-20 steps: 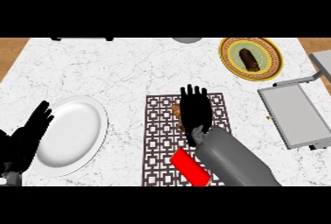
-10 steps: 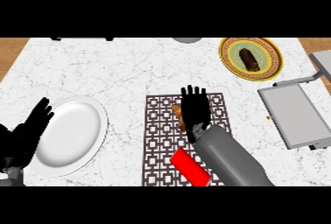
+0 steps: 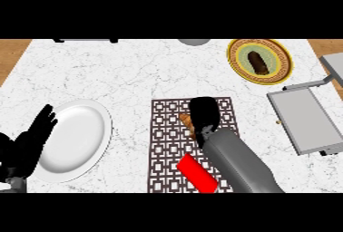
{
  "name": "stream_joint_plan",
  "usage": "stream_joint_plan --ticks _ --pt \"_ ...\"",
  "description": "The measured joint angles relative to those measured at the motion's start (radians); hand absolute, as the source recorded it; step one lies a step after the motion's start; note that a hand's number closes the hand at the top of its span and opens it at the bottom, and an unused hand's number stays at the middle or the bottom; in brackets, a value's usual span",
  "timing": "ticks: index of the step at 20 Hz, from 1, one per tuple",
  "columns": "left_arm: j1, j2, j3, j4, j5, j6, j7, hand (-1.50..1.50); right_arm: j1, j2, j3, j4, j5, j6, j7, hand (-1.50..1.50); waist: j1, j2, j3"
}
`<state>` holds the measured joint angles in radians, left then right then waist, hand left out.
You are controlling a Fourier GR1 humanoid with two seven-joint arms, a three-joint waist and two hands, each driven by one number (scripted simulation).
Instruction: Pick the croissant from the placemat and place it in the tiered shelf
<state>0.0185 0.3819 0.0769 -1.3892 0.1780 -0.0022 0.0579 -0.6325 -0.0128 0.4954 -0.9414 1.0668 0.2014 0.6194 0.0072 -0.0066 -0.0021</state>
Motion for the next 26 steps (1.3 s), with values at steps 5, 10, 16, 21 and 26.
stream_joint_plan --ticks 5,10,16,21,26 --pt "-0.017 -0.011 0.017 0.007 -0.018 -0.008 0.015 0.0 0.009 -0.005 0.008 -0.009 0.044 -0.024 -0.04 1.5 -0.001 -0.001 0.0" --pt "0.014 -0.024 0.023 -0.051 -0.031 -0.011 0.034 0.0 0.034 -0.007 0.009 -0.073 0.104 -0.049 -0.05 1.5 -0.003 0.0 0.0" --pt "0.029 -0.022 0.04 -0.034 -0.03 -0.009 0.023 0.0 0.019 -0.059 -0.231 -0.096 0.096 -0.156 0.228 1.5 -0.035 0.002 0.002" --pt "0.034 -0.021 0.045 -0.041 -0.025 -0.017 0.021 0.0 -0.049 -0.101 -0.415 -0.111 0.118 -0.212 0.44 1.5 -0.025 0.002 0.002" --pt "0.026 -0.013 0.048 -0.036 -0.024 -0.027 0.032 0.0 -0.093 -0.09 -0.482 -0.213 0.193 -0.22 0.525 1.5 -0.022 -0.001 0.001"
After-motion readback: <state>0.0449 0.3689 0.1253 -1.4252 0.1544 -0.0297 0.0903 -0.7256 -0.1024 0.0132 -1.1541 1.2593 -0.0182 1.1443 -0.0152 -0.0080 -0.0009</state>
